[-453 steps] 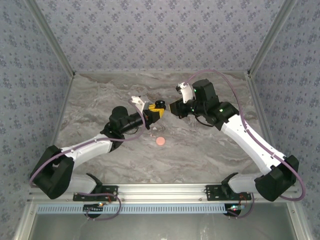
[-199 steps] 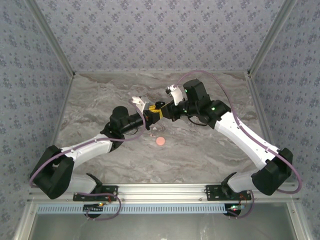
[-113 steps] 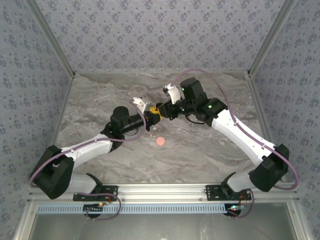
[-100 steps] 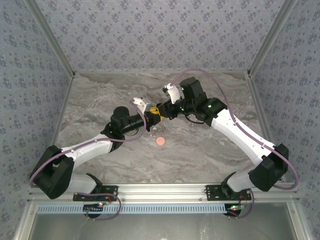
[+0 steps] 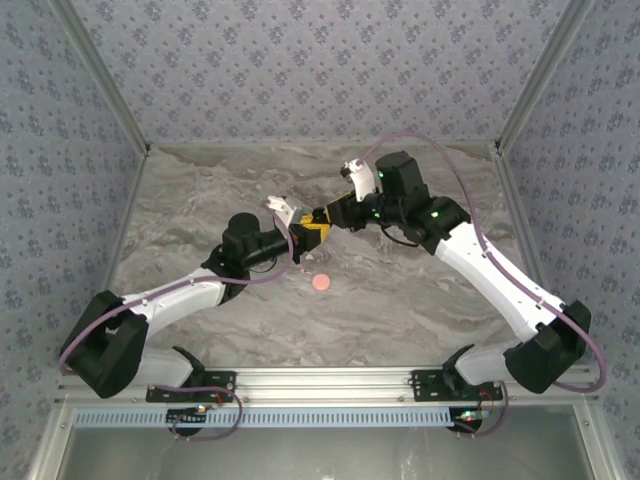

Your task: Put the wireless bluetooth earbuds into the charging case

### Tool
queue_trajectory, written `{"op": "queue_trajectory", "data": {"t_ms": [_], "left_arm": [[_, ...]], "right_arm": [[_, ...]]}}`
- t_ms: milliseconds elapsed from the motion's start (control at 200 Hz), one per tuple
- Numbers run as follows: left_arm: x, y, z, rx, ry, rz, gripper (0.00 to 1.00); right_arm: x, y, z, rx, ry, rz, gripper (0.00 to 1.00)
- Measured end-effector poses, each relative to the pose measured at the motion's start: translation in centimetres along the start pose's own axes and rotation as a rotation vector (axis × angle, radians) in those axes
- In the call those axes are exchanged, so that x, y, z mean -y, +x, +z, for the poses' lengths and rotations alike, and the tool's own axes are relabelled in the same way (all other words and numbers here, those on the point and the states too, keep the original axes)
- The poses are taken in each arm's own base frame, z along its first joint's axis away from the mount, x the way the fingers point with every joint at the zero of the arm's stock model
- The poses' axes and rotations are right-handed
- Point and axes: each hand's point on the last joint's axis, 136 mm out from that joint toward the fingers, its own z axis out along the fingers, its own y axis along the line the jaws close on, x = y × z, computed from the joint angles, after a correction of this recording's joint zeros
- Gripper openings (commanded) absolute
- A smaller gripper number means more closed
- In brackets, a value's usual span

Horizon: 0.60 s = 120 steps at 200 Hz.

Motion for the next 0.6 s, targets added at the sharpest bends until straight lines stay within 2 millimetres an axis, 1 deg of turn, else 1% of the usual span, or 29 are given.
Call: {"op": "queue_trajectory", "data": {"t_ms": [135, 225, 340, 440, 600], "left_arm": [[0.2, -0.1, 0.0, 0.002, 0.013, 0.005, 0.12], [0.6, -0.1, 0.0, 0.003, 0.033, 0.007, 0.12], [1.3, -0.7, 0.0, 0.011, 0.070, 0.004, 0.13], [2.1, -1.6, 0.1, 0.034, 0.109, 0.009, 0.13], [3.2, -3.0, -0.1, 0.073, 0.168, 0.014, 0.13]], "right_arm": [[2.2, 0.0, -0.5, 0.014, 0.035, 0.047, 0.26], [3.9, 0.7, -0.7, 0.004, 0.048, 0.088, 0.25], [5.4, 1.5, -0.7, -0.008, 0.037, 0.137, 0.22], [6.0, 2.1, -0.6, -0.019, 0.007, 0.166, 0.20], [5.6, 2.6, -0.2, -0.027, -0.068, 0.184, 0.19]]}}
